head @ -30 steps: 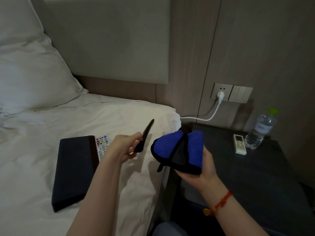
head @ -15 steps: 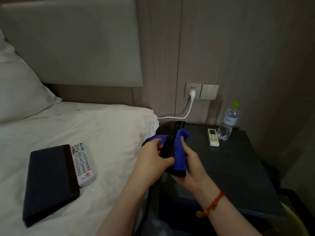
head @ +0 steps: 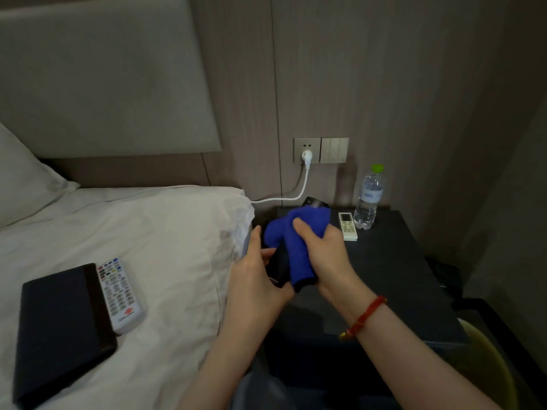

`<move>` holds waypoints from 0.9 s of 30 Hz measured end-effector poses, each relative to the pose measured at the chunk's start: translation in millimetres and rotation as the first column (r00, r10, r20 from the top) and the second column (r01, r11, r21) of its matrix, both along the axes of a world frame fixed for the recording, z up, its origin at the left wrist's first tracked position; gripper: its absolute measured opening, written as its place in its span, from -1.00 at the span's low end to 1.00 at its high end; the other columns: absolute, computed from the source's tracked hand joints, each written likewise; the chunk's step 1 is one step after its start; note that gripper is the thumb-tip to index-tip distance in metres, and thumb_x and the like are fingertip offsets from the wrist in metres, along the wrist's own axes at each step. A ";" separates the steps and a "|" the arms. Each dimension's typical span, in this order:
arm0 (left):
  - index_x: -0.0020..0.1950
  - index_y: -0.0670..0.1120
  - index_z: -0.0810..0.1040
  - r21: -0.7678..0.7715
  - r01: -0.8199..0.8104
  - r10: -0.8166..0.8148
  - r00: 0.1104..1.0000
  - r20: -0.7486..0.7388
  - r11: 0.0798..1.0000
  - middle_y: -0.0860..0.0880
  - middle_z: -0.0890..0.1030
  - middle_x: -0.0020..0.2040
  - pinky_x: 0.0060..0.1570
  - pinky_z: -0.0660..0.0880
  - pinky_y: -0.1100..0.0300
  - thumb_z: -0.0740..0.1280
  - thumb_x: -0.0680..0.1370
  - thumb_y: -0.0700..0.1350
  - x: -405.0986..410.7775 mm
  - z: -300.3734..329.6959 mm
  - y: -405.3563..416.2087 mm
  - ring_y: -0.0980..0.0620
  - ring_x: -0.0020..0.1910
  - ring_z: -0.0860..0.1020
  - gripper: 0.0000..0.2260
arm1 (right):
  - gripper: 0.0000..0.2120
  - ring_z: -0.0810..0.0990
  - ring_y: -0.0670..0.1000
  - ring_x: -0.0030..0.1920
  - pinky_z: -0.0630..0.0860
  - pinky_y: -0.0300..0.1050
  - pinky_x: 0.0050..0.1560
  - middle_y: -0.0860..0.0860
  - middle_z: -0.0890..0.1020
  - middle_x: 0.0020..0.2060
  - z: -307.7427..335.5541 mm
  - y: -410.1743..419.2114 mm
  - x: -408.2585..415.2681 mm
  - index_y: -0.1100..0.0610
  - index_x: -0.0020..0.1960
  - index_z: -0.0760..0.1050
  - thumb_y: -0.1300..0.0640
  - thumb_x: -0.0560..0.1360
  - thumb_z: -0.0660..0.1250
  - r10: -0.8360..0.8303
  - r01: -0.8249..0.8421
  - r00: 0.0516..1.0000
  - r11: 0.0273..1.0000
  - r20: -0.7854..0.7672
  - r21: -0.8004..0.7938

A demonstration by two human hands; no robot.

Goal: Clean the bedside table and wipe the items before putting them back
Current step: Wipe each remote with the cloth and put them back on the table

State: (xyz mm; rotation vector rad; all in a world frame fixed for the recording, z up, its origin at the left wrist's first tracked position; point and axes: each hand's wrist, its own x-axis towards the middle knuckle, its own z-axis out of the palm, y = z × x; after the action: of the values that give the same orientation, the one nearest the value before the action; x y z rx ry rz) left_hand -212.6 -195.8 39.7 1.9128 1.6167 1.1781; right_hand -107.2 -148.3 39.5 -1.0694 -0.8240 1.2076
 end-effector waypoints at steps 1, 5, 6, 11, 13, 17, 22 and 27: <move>0.48 -0.14 0.21 0.000 0.002 -0.002 1.000 0.012 1.000 0.09 0.59 -0.07 -0.29 0.24 0.73 0.51 0.27 -0.25 0.3 1.4 -0.1 0.37 -0.30 0.41 -0.16 | -0.77 0.62 -0.03 -0.18 0.57 -0.31 -0.33 0.07 0.63 -0.13 4.7 5.2 2.6 0.23 0.12 0.50 0.17 0.51 0.30 -0.028 0.028 0.999 1.000 -0.022 0.004; 0.48 -0.08 0.22 -0.035 0.030 -0.028 0.998 0.052 0.999 0.30 0.44 -0.19 -0.30 0.24 0.74 0.50 0.27 -0.26 0.6 7.7 1.7 0.53 -0.31 0.42 -0.17 | -0.75 0.62 -0.05 -0.22 0.55 -0.26 -0.36 0.06 0.61 -0.14 17.7 15.6 15.5 0.21 0.14 0.47 0.10 0.53 0.27 -0.098 0.104 0.975 0.994 -0.198 0.021; 0.48 -0.07 0.21 -0.050 0.035 -0.032 0.997 0.065 0.998 0.33 0.44 -0.19 -0.29 0.25 0.74 0.50 0.27 -0.26 0.6 7.4 2.3 0.53 -0.29 0.43 -0.16 | -0.81 0.61 -0.07 -0.25 0.54 -0.26 -0.38 0.03 0.60 -0.17 18.0 15.2 19.0 0.16 0.09 0.48 0.09 0.53 0.26 -0.090 0.098 0.962 0.995 -0.259 0.016; 0.44 0.03 0.26 -0.023 0.024 -0.021 0.990 0.140 0.999 0.26 0.52 -0.11 -0.21 0.33 0.69 0.51 0.28 -0.23 5.1 1.0 9.0 0.44 -0.20 0.44 -0.21 | -0.86 0.65 0.02 -0.14 0.60 -0.10 -0.15 0.10 0.65 -0.09 -1.6 -4.0 11.9 0.15 0.04 0.49 0.13 0.54 0.23 0.029 -0.043 0.910 0.999 -0.414 -0.025; 0.44 0.01 0.26 0.013 0.001 -0.003 0.988 0.155 1.000 0.10 0.61 0.02 -0.06 0.41 0.54 0.50 0.33 -0.19 7.6 -2.9 12.8 0.32 -0.08 0.51 -0.27 | -0.84 0.68 0.01 -0.18 0.62 -0.16 -0.19 0.11 0.68 -0.14 -12.8 -18.3 1.7 0.23 0.04 0.52 0.20 0.54 0.22 0.128 -0.129 0.923 0.991 -0.362 0.023; 0.46 -0.14 0.25 0.045 0.006 -0.009 0.997 0.074 0.999 0.01 0.62 0.10 0.01 0.43 0.37 0.50 0.34 -0.19 8.5 -9.5 11.2 0.16 -0.02 0.54 -0.25 | -0.77 0.64 0.07 -0.12 0.60 -0.14 -0.12 0.19 0.64 -0.06 -13.2 -22.8 4.3 0.32 0.13 0.48 0.24 0.52 0.25 0.103 -0.101 0.983 0.995 -0.155 0.020; 0.44 -0.13 0.30 -0.041 0.036 -0.029 0.986 0.165 0.999 0.24 0.57 -0.07 -0.07 0.41 0.56 0.51 0.25 -0.29 6.1 -11.8 1.8 0.32 -0.11 0.56 -0.21 | -0.80 0.60 0.00 -0.12 0.57 -0.15 -0.15 0.05 0.60 -0.10 26.4 2.9 30.3 0.15 0.11 0.46 0.11 0.53 0.26 -0.021 0.024 0.992 0.999 -0.121 0.025; 0.38 0.00 0.36 -0.112 0.049 -0.003 0.925 0.379 0.992 0.14 0.63 -0.01 -0.03 0.41 0.45 0.51 0.30 -0.25 14.6 -5.6 6.5 0.26 0.01 0.58 -0.31 | -0.85 0.59 -0.03 -0.23 0.56 -0.16 -0.19 0.05 0.60 -0.19 27.2 -4.6 24.9 0.13 0.00 0.48 0.08 0.55 0.20 0.083 -0.085 0.936 0.996 -0.343 0.009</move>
State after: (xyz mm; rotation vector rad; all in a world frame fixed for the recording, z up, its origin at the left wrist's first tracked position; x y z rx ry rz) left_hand -198.1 -189.3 34.1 1.5129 1.4119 1.3119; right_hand -82.3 -153.0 66.7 -0.8013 -0.5978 1.4211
